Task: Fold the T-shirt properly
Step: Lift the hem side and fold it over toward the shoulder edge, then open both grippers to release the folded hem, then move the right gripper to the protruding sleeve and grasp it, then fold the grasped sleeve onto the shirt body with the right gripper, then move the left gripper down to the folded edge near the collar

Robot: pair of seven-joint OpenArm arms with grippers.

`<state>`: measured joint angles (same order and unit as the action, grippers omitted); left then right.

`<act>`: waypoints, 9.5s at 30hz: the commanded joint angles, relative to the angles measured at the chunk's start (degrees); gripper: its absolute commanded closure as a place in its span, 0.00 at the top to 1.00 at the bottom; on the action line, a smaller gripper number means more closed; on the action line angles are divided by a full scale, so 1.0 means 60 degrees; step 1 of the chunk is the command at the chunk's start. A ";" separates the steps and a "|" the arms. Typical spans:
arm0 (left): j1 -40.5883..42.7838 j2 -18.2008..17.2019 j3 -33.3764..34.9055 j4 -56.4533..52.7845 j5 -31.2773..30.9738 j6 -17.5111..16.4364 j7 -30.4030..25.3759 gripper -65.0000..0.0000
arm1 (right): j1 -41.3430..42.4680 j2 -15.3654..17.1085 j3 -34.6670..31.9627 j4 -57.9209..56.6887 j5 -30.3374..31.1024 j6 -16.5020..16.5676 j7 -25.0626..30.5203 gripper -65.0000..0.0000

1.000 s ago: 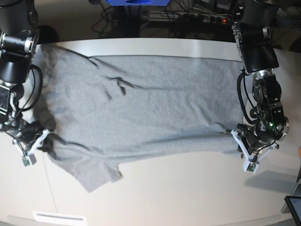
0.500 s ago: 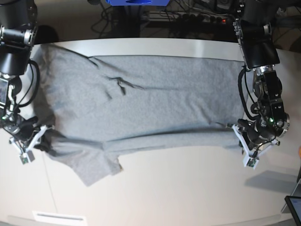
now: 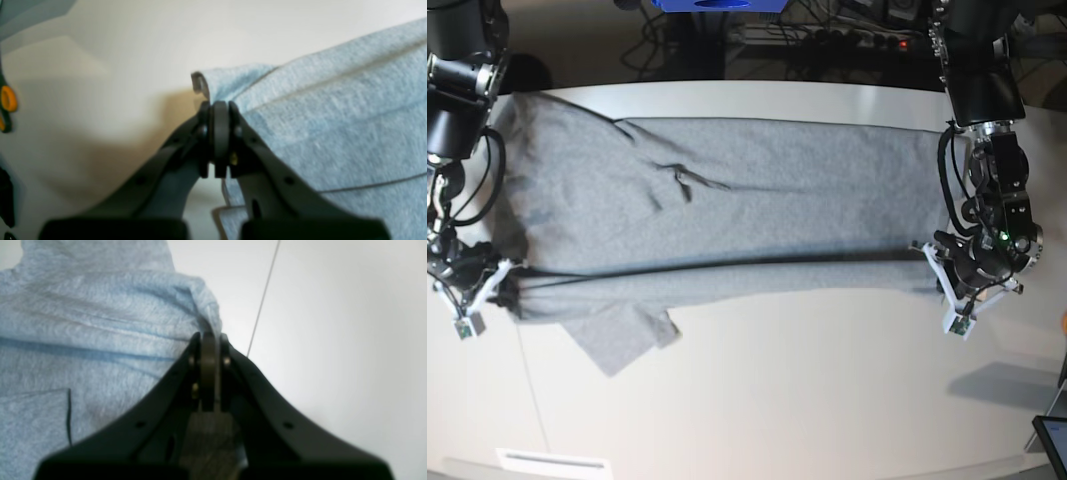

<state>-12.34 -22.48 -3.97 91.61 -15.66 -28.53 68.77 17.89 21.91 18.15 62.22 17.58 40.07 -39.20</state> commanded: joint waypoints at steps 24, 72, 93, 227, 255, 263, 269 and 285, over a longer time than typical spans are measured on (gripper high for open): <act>0.1214 -0.0187 -0.0049 0.0826 0.0083 0.0060 0.0662 0.00 | -0.1128 0.0121 0.0103 0.1448 0.0051 -0.0012 -0.0785 0.00; 0.0525 -0.1433 -0.1603 0.1237 -0.0020 0.0089 0.0662 0.58 | -0.0952 0.0575 0.1700 0.2810 0.0095 -0.0987 -0.1078 0.71; 0.0950 -0.1023 -0.2262 0.2145 0.0068 0.0074 0.0604 0.58 | 0.3560 -0.0700 -0.2608 -0.3007 0.0110 -0.0012 -0.0243 0.82; 0.1067 -0.0905 -0.2145 0.0797 0.0068 0.0074 -0.0085 0.58 | -0.3048 -0.1960 -0.0952 0.7045 0.0095 -0.0012 -0.5606 0.00; 0.1053 -0.0905 -0.2145 0.0768 0.0068 0.0074 -0.0085 0.58 | -0.4264 -0.2194 -0.0058 0.7484 0.0095 -0.0012 -0.6104 0.00; 0.1053 -0.0905 -0.2145 0.0753 0.0068 0.0074 -0.0085 0.58 | -0.4483 -0.2663 -0.0044 0.7484 0.0066 -0.0012 -0.6104 0.08; 0.1053 -0.0905 -0.2145 0.0753 0.0068 0.0074 -0.0085 0.58 | -0.4777 -0.2736 0.0205 0.7484 0.0066 -0.0012 -0.6104 0.43; 0.0496 0.0618 -0.2262 0.2057 -0.0035 -0.1845 -0.0012 0.58 | -0.4996 -0.2678 0.1597 0.8407 0.0051 -0.1163 -0.6016 0.52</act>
<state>-7.99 -17.87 -17.26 102.83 -15.66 -39.51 69.67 -12.43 5.37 27.42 111.74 17.80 32.86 -75.59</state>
